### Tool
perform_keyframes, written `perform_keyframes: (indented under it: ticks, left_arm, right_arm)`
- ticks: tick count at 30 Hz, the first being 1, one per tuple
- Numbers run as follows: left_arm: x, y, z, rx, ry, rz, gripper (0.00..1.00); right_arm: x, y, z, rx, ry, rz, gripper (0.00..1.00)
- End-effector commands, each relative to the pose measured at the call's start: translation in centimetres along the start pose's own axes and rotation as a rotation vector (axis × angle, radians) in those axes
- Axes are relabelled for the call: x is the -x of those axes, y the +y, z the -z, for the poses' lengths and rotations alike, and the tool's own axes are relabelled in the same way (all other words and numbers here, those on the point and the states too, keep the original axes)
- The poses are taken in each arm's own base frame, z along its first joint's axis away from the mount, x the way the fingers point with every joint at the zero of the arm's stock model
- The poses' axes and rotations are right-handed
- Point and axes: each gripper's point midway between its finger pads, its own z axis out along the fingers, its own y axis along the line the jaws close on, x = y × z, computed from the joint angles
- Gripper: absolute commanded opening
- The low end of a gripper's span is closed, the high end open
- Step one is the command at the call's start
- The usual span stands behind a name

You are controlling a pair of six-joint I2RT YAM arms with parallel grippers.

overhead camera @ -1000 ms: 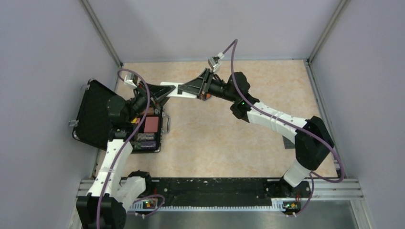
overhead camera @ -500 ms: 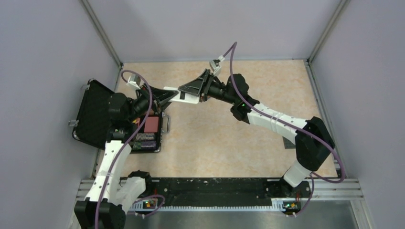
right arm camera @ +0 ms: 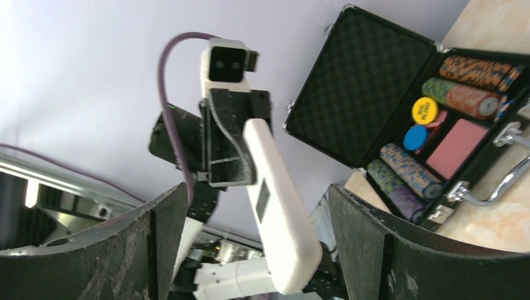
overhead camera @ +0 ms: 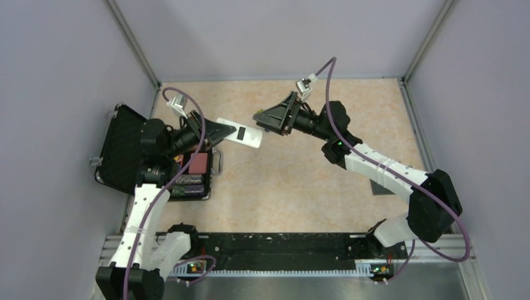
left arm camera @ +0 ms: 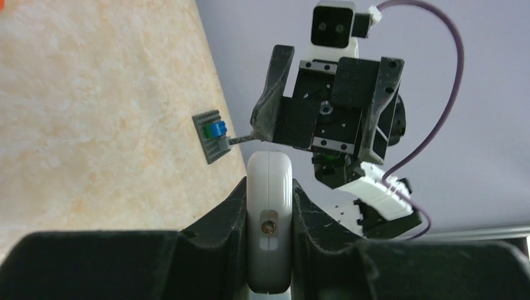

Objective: Load the batteries into the remote control

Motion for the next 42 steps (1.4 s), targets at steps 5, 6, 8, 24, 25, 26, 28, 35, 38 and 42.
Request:
perform_keyframes:
  ticks: [5, 6, 8, 24, 25, 26, 28, 35, 38, 42]
  left_arm:
    - [-1.8, -4.4, 1.4, -0.166, 0.148, -0.352, 0.0]
    - [-2.1, -4.7, 1.6, -0.183, 0.166, -0.367, 0.0]
    - [-2.5, -5.0, 1.9, -0.206, 0.191, -0.389, 0.0]
    - [-3.2, -6.1, 2.4, -0.243, 0.226, -0.408, 0.0]
    - [-3.2, -6.0, 2.4, -0.241, 0.225, -0.407, 0.0]
    - [-3.2, -6.0, 2.4, -0.24, 0.224, -0.407, 0.0]
    - [-3.2, -5.9, 2.4, -0.242, 0.229, -0.408, 0.0]
    - [-3.4, -6.0, 2.5, -0.244, 0.23, -0.408, 0.05]
    - [-3.0, -7.1, 2.3, -0.257, 0.201, -0.4, 0.35]
    - [-1.7, -8.0, 1.8, -0.228, 0.11, -0.392, 0.77]
  right_arm:
    - [-2.0, 1.5, 2.2, 0.073, 0.274, 0.391, 0.81]
    - [-2.3, 1.5, 2.2, 0.083, 0.307, 0.414, 0.81]
    - [-2.7, 1.7, 2.3, 0.103, 0.342, 0.454, 0.81]
    - [-7.2, 1.3, 2.2, 0.246, 0.56, 0.568, 0.66]
    - [-7.3, 1.1, 2.0, 0.24, 0.56, 0.564, 0.63]
    - [-7.4, 0.9, 1.8, 0.234, 0.561, 0.559, 0.6]
    - [-7.4, 0.7, 1.6, 0.225, 0.555, 0.556, 0.53]
    - [-6.9, 1.5, 1.3, 0.237, 0.513, 0.571, 0.13]
    - [-6.4, 1.7, 1.1, 0.222, 0.48, 0.579, 0.03]
    - [-5.0, 1.9, 0.4, 0.183, 0.382, 0.609, 0.0]
